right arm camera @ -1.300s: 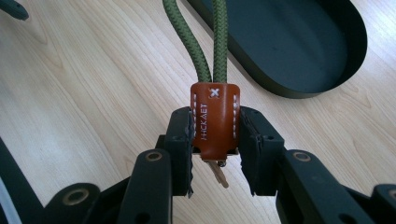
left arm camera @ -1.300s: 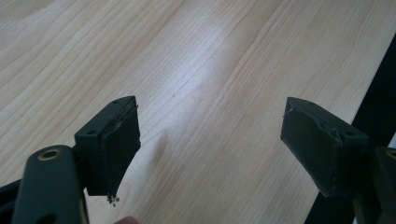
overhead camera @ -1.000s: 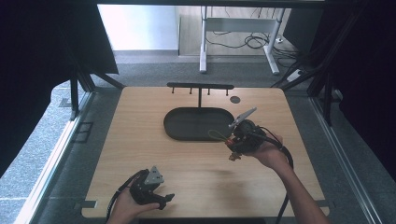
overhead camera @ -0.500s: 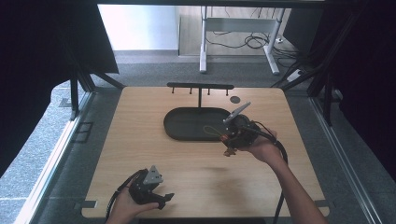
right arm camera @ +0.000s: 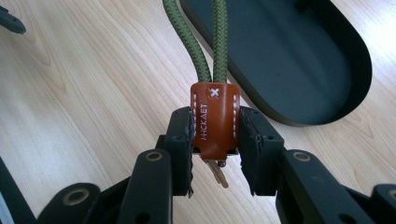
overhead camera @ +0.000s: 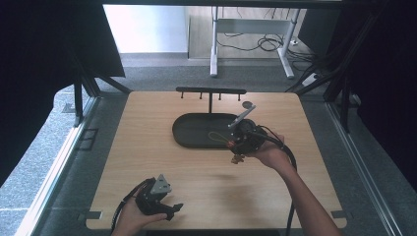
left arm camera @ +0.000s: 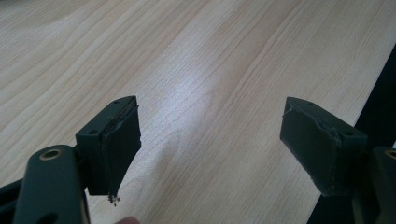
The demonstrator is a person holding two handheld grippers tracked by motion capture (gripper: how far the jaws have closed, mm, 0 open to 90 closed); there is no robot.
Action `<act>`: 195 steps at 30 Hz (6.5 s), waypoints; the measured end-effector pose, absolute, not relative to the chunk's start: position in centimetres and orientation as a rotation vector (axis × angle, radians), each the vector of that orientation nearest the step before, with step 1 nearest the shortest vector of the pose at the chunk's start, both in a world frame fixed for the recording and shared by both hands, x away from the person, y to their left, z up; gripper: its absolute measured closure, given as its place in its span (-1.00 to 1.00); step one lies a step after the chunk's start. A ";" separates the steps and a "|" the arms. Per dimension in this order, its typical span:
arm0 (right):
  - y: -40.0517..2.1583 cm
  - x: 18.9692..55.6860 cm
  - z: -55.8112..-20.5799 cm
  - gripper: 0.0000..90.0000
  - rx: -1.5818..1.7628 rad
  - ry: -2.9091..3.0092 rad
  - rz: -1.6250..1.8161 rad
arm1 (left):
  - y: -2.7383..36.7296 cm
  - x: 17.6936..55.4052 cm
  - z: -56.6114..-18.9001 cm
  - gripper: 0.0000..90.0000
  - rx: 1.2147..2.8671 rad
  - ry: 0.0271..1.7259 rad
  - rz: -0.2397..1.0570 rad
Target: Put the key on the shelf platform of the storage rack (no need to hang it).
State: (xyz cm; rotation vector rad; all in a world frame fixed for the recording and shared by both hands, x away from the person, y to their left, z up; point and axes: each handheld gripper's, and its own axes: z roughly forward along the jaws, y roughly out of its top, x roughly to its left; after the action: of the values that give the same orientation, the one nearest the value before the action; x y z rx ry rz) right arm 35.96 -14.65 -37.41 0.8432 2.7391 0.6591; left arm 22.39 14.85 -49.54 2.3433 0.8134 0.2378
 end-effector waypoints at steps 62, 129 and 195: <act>-14.2 35.2 -39.9 0.49 0.813 2.780 0.599 | 12.4 21.9 -51.0 -0.55 2.466 0.691 0.148; -16.0 37.3 -40.4 0.50 0.893 2.780 0.527 | 12.4 22.0 -50.7 -0.53 2.416 0.747 0.165; -11.9 45.9 -45.5 0.28 0.916 2.730 0.565 | 13.6 22.3 -50.3 -0.54 2.387 0.770 0.171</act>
State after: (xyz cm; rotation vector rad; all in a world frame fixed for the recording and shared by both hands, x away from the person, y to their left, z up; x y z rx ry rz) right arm 45.94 -11.94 -45.52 0.9162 2.7296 0.5653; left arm 22.32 13.56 -50.33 2.3866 0.7702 0.1705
